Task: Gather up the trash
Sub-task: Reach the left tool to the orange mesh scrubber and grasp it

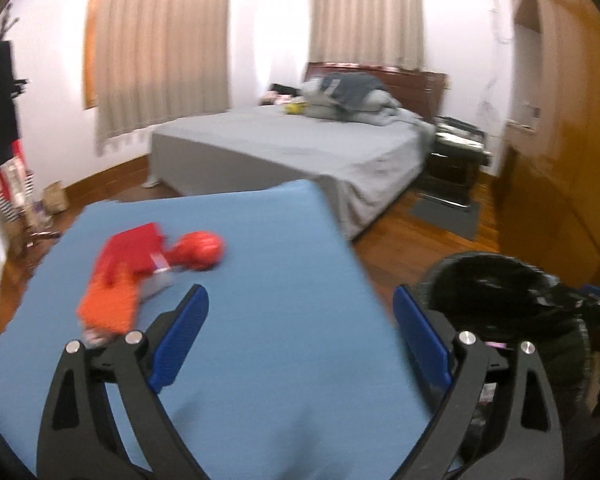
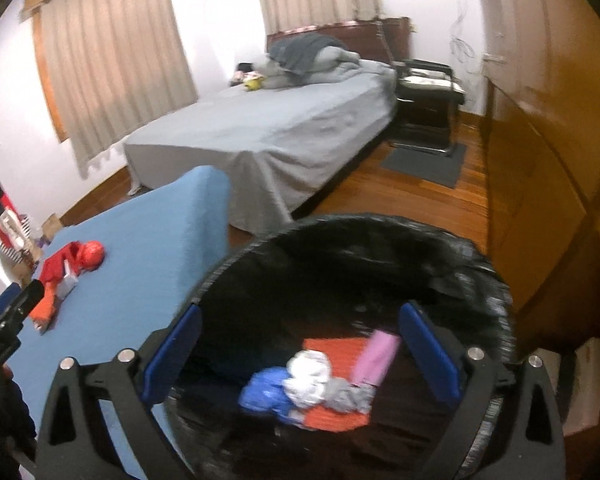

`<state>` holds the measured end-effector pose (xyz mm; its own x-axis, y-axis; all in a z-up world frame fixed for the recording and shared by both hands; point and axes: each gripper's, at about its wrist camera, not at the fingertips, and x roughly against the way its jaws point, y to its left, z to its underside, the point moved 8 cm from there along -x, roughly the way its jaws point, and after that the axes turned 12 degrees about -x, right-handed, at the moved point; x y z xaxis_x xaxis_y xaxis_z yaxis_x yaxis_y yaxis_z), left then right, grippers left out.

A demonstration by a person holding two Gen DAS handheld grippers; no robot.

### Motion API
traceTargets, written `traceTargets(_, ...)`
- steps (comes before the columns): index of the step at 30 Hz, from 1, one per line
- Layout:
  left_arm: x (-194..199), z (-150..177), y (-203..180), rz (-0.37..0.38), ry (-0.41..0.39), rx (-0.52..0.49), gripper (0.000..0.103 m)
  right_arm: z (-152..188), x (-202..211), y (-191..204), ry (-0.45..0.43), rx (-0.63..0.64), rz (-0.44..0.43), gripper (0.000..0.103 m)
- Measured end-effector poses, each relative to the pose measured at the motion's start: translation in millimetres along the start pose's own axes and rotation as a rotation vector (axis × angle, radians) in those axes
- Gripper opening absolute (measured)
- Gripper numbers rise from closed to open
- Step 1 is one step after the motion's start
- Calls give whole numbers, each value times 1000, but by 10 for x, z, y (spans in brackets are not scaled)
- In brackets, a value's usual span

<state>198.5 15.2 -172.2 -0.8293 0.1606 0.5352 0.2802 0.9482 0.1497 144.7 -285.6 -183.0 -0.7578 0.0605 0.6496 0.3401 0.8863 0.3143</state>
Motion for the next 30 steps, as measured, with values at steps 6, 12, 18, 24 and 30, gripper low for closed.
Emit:
traceTargets(6, -3, 273, 713, -148, 43, 45, 91, 104, -239, 649, 16, 89, -87, 97)
traceTargets(12, -62, 514, 1318, -255, 89, 92, 90, 252, -470, 1214, 43, 163, -151, 97)
traceTargets(18, -306, 606, 1724, -297, 126, 138, 76, 411, -673, 1586, 67, 226, -173, 97)
traceTargets(24, -694, 629, 1847, -264, 167, 154, 72, 510, -818, 1831, 85, 265, -178, 97)
traceTargets(30, -960, 695, 1877, -228, 211, 158, 61, 594, -945, 1972, 107, 293, -171, 97)
